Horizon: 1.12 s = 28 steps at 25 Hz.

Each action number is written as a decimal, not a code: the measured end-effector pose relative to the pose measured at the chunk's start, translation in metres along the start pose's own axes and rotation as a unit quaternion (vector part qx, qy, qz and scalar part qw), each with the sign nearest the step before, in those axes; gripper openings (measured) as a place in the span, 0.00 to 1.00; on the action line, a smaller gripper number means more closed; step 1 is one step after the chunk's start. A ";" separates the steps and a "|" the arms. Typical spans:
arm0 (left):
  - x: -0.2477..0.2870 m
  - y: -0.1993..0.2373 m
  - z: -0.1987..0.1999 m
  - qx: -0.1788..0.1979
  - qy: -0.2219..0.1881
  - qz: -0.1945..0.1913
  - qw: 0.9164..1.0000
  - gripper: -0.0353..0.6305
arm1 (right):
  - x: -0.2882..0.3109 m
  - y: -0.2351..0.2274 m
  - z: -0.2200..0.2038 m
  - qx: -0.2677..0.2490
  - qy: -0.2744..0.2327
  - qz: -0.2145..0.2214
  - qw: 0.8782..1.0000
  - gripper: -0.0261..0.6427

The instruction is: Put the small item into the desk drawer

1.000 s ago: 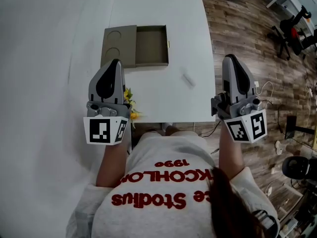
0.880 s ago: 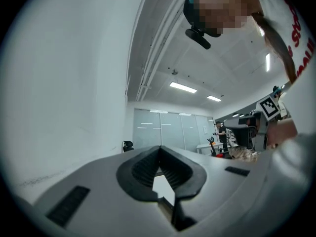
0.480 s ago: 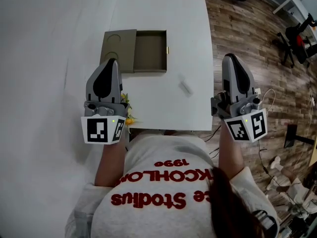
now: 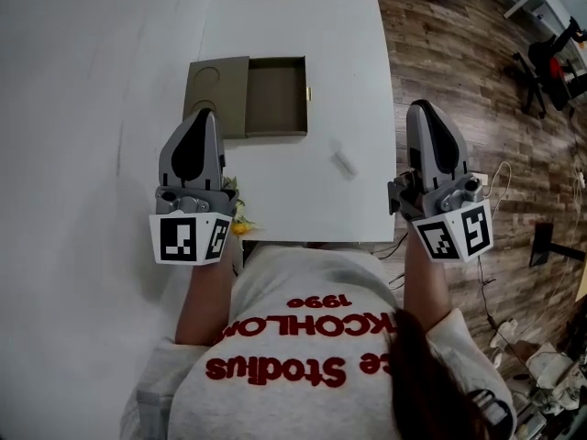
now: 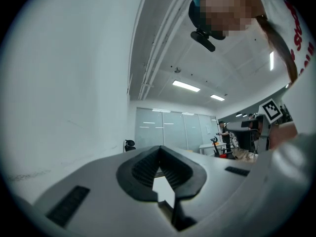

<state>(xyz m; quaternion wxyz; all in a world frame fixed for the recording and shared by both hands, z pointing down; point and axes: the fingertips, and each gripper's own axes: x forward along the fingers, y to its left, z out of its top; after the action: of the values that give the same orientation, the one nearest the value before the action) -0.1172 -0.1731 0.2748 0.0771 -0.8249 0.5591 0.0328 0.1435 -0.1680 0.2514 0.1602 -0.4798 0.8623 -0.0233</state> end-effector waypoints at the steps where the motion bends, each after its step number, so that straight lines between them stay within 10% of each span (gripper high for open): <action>1: 0.002 0.000 0.001 0.000 -0.001 -0.003 1.000 0.06 | 0.000 0.000 0.001 -0.001 -0.001 -0.003 1.000 0.06; 17: 0.018 0.005 0.002 -0.006 0.007 -0.021 1.000 0.06 | 0.008 -0.008 -0.009 0.001 0.023 -0.017 1.000 0.06; 28: 0.021 0.005 -0.021 -0.025 0.024 -0.025 0.999 0.06 | 0.009 -0.033 -0.116 0.007 0.151 -0.021 0.988 0.14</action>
<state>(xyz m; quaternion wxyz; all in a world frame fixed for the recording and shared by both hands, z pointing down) -0.1147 -0.1980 0.2923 0.0437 -0.8410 0.5387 0.0248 0.1317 -0.2062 0.3656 0.0305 -0.4877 0.8661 -0.1048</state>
